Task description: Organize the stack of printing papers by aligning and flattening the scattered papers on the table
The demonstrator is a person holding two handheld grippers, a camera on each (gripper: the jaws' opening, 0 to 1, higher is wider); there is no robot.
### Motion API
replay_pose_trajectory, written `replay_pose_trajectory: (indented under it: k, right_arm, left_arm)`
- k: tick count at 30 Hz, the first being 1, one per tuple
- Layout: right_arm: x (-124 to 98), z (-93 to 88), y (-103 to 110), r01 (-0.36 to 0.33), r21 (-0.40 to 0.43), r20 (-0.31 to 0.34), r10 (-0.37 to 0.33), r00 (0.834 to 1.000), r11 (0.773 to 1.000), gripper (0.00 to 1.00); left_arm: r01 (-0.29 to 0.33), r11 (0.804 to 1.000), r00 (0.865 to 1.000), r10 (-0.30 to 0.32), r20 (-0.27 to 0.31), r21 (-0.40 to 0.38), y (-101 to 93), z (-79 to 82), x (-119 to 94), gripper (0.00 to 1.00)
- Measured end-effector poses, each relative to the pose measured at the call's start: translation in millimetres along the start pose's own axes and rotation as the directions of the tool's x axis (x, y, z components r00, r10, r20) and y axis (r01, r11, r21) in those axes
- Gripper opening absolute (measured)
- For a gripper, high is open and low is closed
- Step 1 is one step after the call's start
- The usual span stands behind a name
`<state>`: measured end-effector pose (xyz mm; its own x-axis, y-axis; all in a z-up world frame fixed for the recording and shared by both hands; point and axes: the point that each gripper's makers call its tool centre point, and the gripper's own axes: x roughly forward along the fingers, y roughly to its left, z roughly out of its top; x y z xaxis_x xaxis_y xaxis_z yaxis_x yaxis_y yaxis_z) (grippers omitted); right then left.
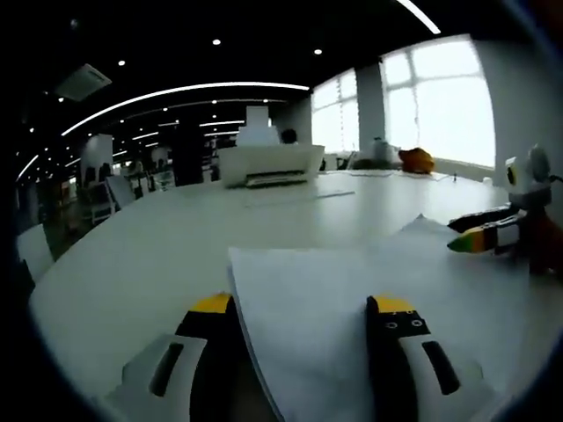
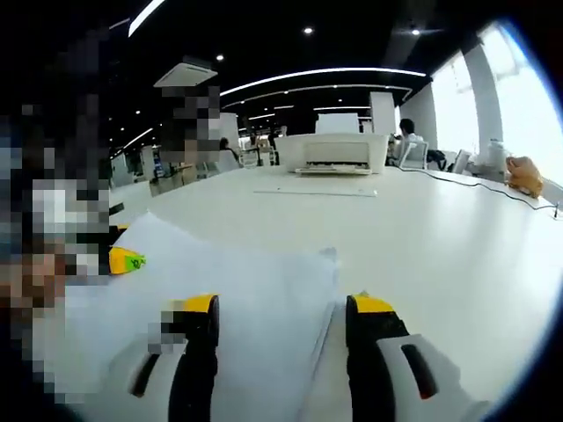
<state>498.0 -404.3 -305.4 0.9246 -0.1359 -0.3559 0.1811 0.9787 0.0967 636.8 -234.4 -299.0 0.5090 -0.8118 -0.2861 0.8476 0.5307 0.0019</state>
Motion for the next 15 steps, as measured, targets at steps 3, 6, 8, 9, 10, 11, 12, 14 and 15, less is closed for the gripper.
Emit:
replay_pose_trajectory:
  k: [3, 6, 8, 9, 10, 11, 12, 14, 15]
  right_arm:
    - [0.4, 0.3, 1.5, -0.013, 0.011, 0.001, 0.013, 1.000, 1.000, 0.55]
    - [0.6, 0.2, 1.2, -0.012, 0.007, 0.001, 0.012, 1.000, 1.000, 0.55]
    - [0.8, 0.0, 1.0, -0.011, 0.003, 0.001, 0.011, 1.000, 1.000, 0.55]
    - [0.9, -0.3, 0.9, -0.009, -0.002, 0.000, 0.009, 1.000, 1.000, 0.55]
    - [1.2, -0.5, 0.9, -0.008, -0.007, 0.000, 0.008, 1.000, 1.000, 0.56]
    - [1.3, -0.6, 1.0, -0.008, -0.011, 0.000, 0.008, 1.000, 1.000, 0.56]
    - [1.4, -0.6, 1.1, -0.009, -0.013, -0.001, 0.009, 1.000, 1.000, 0.56]
    - [1.4, -0.5, 1.5, -0.011, -0.013, 0.000, 0.011, 1.000, 1.000, 0.57]
    - [1.5, -0.4, 1.9, -0.013, -0.012, 0.001, 0.013, 1.000, 1.000, 0.58]
  left_arm:
    - [-0.004, 1.000, 1.000, 0.004, -0.001, -0.001, 1.1, -0.1, 1.3, 0.65]
    - [-0.006, 1.000, 1.000, 0.006, -0.002, 0.010, 1.3, -0.4, 2.9, 0.65]
    - [-0.007, 1.000, 1.000, 0.007, -0.003, 0.016, 1.0, -0.5, 3.5, 0.65]
    - [-0.006, 1.000, 1.000, 0.006, -0.003, 0.017, 0.8, -0.5, 3.7, 0.65]
    - [-0.005, 1.000, 1.000, 0.005, -0.003, 0.018, 0.9, -0.4, 3.8, 0.65]
    - [-0.005, 1.000, 1.000, 0.005, -0.003, 0.018, 1.2, -0.5, 4.0, 0.65]
    - [-0.005, 1.000, 1.000, 0.005, -0.003, 0.016, 1.1, -0.5, 3.8, 0.66]
    - [-0.004, 1.000, 1.000, 0.004, -0.002, 0.012, 1.4, -0.2, 3.6, 0.66]
    - [-0.001, 1.000, 1.000, 0.001, 0.000, 0.003, 1.4, 0.3, 3.8, 0.67]
